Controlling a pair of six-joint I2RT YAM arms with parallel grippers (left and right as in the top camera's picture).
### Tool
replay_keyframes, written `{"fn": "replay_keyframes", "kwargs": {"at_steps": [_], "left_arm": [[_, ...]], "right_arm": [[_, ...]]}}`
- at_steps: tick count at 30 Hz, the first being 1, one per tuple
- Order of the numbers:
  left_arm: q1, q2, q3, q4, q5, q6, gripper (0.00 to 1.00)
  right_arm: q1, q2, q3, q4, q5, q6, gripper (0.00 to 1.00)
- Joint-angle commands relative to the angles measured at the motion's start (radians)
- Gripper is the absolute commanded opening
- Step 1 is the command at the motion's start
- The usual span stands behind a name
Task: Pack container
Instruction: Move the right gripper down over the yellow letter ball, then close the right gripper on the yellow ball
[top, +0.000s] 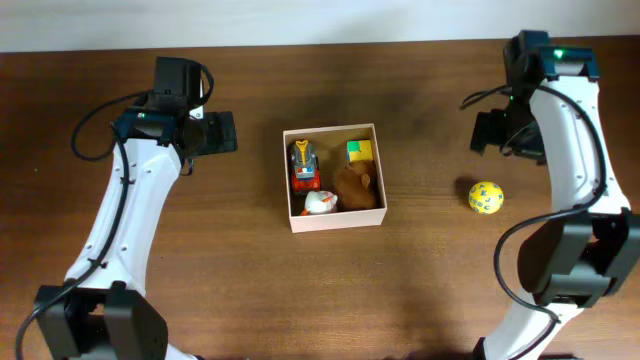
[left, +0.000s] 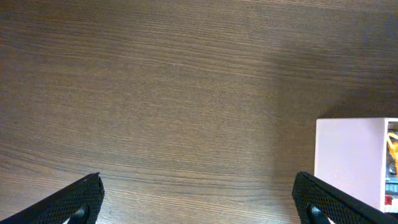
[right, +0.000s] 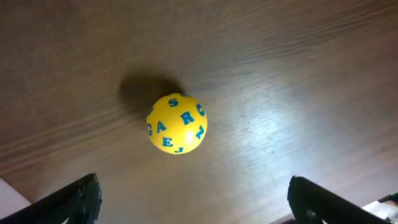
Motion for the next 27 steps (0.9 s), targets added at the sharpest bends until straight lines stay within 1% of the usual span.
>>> {"fn": "replay_keyframes", "kwargs": {"at_steps": [1,6,13,27], "left_arm": [[0.0,-0.022,0.011,-0.002,-0.004,-0.013,0.99],[0.0,-0.022,0.011,-0.002,-0.004,-0.013,0.99],[0.0,-0.022,0.011,-0.002,-0.003,-0.013,0.99],[0.0,-0.022,0.011,-0.002,-0.003,-0.013,0.99]], "right_arm": [[-0.041,-0.039,-0.069,0.042,-0.064,-0.042,0.99],[-0.103,-0.039,-0.18,0.128,-0.157,-0.119,0.99],[-0.12,-0.039,-0.273,0.213,-0.179,-0.197,0.99],[-0.116,-0.037,-0.468,0.421,-0.182,-0.193,0.99]]}}
